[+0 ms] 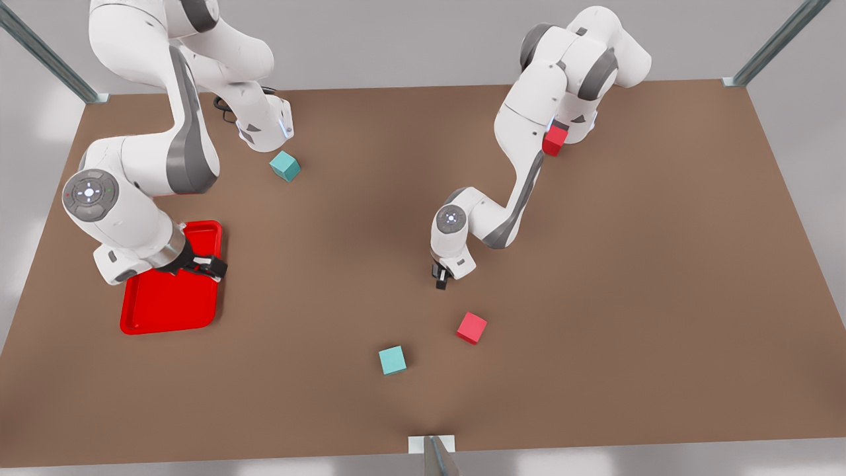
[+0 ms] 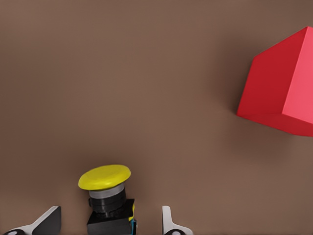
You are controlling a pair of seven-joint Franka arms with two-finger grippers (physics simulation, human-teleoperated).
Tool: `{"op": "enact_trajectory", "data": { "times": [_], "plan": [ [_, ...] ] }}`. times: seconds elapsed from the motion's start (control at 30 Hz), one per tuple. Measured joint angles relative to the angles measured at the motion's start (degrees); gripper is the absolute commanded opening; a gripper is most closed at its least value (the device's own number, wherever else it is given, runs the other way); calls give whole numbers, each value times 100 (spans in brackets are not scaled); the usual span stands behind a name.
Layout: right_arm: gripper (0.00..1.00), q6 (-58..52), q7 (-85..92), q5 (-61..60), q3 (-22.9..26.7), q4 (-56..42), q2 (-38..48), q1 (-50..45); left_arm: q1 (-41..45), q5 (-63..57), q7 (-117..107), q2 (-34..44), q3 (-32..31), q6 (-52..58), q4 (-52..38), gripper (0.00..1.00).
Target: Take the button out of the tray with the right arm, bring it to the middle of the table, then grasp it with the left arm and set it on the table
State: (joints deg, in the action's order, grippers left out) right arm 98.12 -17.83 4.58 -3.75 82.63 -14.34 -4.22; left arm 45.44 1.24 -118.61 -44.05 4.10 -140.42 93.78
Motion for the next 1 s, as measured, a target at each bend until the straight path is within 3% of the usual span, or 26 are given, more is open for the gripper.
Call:
{"op": "enact_trajectory", "data": {
  "times": [0.07, 0.13, 0.23, 0.3, 0.43, 1.0],
  "plan": [
    [100, 36, 68, -9, -8, -85, -65, 1, 1, 6, -7, -3, -2, -13, -30, 99],
    [100, 65, 130, -13, -10, -97, -84, -1, 1, 16, -12, -4, -1, -21, -38, 79],
    [100, 96, 212, -18, -11, -96, -92, 8, -12, 18, -21, -11, 1, -24, -34, 76],
    [100, 112, 259, -20, -11, -95, -93, 9, -16, 20, -25, -11, 2, -17, -33, 60],
    [100, 133, 339, -25, -9, -103, -94, 17, -25, 31, -25, -7, 3, -2, -36, 43],
    [100, 230, 525, -30, -2, -112, -128, 17, -166, 20, 121, 63, 0, 131, -100, 40]
  ]
}}
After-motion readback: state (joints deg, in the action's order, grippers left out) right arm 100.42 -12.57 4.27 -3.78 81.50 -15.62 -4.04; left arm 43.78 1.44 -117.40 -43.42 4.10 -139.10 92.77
